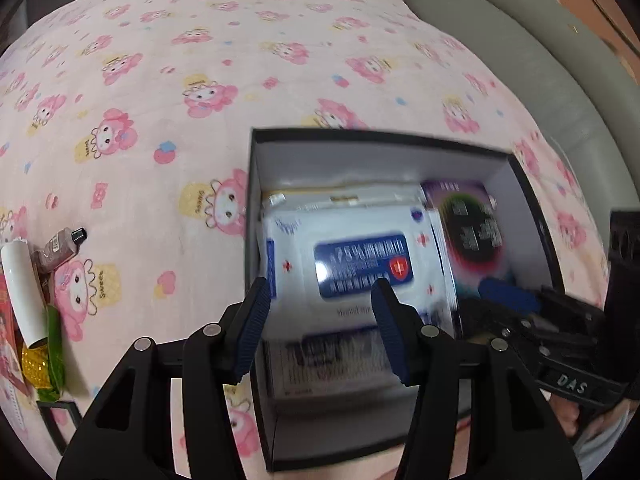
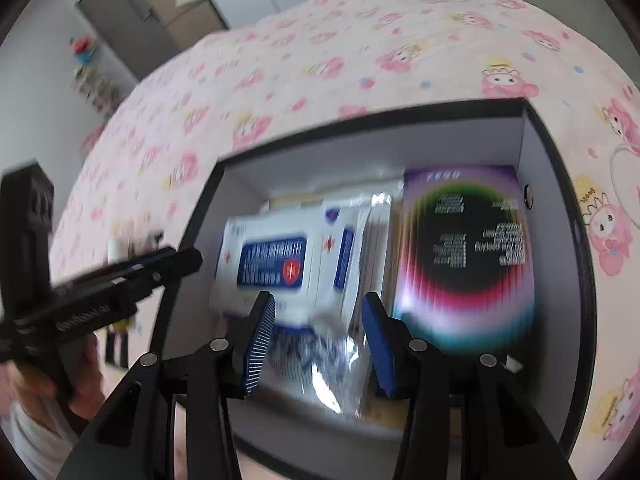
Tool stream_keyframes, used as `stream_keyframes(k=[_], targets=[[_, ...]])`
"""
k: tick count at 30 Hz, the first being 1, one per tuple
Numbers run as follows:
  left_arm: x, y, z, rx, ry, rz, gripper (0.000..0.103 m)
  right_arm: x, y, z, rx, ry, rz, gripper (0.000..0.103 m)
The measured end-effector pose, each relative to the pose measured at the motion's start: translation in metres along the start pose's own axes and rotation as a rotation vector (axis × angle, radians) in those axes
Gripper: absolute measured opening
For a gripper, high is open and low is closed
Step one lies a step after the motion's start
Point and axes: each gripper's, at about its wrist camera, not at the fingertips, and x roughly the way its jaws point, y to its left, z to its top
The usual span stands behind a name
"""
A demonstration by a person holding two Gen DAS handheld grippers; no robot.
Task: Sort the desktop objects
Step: 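Lower the wipes pack into the shoebox onto the kit, then open the left gripper and withdraw it up from the shoebox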
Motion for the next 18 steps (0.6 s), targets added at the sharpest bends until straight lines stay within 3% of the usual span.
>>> stream_keyframes(k=[4,9,15,18], targets=[[0.021,-0.004,-0.018,-0.023,0.174,-0.08,0.053,0.009,0.01,-0.012,-0.059,0.061,-0.035,0.042],[0.039,-0.011,-0.019,0.018,0.195,0.021,0.043,0.033,0.017,-0.016,-0.062,0.133,-0.058,0.042],[0.058,-0.023,-0.005,0.115,0.212,0.15,0.042,0.042,0.007,-0.008,-0.026,0.126,-0.104,0.042],[0.063,-0.021,0.002,0.096,0.175,0.162,0.042,0.039,0.002,-0.004,0.006,0.112,-0.109,0.042]])
